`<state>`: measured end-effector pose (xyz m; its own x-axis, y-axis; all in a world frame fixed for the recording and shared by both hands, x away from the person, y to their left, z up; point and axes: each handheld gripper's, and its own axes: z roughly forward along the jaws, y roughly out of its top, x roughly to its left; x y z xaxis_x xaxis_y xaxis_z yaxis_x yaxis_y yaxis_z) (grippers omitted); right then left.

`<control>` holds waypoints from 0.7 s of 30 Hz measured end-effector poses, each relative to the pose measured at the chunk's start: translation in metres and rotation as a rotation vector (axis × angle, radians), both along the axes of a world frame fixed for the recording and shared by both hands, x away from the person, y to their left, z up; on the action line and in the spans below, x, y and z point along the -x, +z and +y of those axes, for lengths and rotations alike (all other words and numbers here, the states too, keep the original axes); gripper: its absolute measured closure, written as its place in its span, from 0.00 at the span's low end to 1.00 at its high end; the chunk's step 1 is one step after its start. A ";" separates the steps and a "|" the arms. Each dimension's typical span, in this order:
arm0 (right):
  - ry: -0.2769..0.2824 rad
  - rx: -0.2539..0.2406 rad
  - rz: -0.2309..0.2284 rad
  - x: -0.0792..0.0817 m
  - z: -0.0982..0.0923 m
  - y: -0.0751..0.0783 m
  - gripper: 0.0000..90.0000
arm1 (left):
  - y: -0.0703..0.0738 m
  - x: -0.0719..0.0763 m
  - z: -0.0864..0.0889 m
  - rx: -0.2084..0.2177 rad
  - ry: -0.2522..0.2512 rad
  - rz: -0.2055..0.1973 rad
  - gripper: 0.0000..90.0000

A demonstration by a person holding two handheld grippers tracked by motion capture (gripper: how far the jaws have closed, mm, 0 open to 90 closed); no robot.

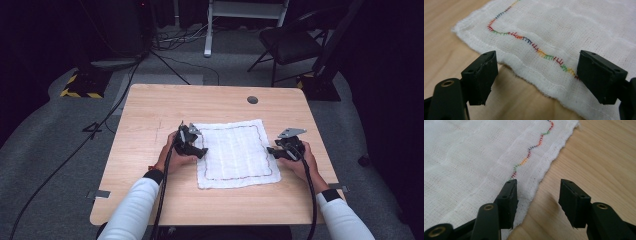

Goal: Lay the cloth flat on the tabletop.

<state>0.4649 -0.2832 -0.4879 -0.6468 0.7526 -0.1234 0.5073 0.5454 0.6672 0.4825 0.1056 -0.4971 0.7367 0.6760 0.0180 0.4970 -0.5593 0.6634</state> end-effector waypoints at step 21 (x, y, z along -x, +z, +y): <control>-0.008 -0.030 -0.027 0.034 -0.015 0.019 0.44 | 0.025 0.058 0.036 0.005 -0.055 -0.060 0.22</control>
